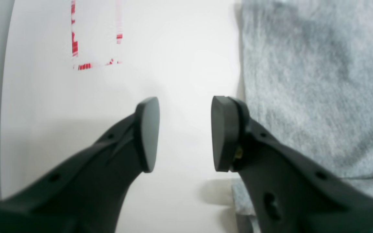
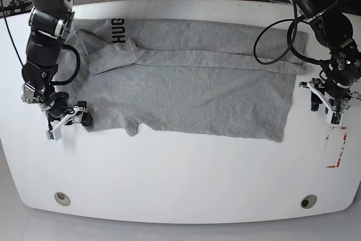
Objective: Fold the T-shirt properly
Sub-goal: 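Move both grippers along the shirt sides and pinch the hem corners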
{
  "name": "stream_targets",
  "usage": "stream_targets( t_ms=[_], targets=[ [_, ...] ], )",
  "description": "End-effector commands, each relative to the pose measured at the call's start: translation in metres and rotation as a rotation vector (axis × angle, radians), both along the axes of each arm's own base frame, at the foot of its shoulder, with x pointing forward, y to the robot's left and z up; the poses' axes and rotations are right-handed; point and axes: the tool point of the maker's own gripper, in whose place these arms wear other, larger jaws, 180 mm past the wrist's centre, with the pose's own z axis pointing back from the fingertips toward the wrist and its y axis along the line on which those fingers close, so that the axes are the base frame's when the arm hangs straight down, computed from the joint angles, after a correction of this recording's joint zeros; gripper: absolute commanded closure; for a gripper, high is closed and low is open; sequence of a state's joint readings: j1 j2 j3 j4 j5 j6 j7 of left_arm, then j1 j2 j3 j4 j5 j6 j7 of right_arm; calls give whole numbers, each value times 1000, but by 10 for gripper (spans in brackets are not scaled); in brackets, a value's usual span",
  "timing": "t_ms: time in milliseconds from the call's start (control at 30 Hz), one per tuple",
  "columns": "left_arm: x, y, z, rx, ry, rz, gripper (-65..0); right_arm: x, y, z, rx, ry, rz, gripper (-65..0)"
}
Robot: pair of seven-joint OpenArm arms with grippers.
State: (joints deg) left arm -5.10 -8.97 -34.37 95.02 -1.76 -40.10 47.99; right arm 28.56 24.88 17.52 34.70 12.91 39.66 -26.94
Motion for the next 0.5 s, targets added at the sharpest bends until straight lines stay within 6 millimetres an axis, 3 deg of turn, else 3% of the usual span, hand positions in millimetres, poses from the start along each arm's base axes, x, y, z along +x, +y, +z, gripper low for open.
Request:
stream_targets(
  t_ms=[0,167,333,467],
  targets=[
    [20,-12,21,21,-62,-57,-251,6,5,6,2,-11,15,-465],
    [27,-15,19,15,-57,-44,-360,6,7,6,5,-9,17,-366],
    [44,-11,13,-41,-49,-8,-369,7,15,3,17,-9,25,-303],
    [56,-4,1,-88,-14,10,-369,8,17,3,18,-8,27,-111]
  ],
)
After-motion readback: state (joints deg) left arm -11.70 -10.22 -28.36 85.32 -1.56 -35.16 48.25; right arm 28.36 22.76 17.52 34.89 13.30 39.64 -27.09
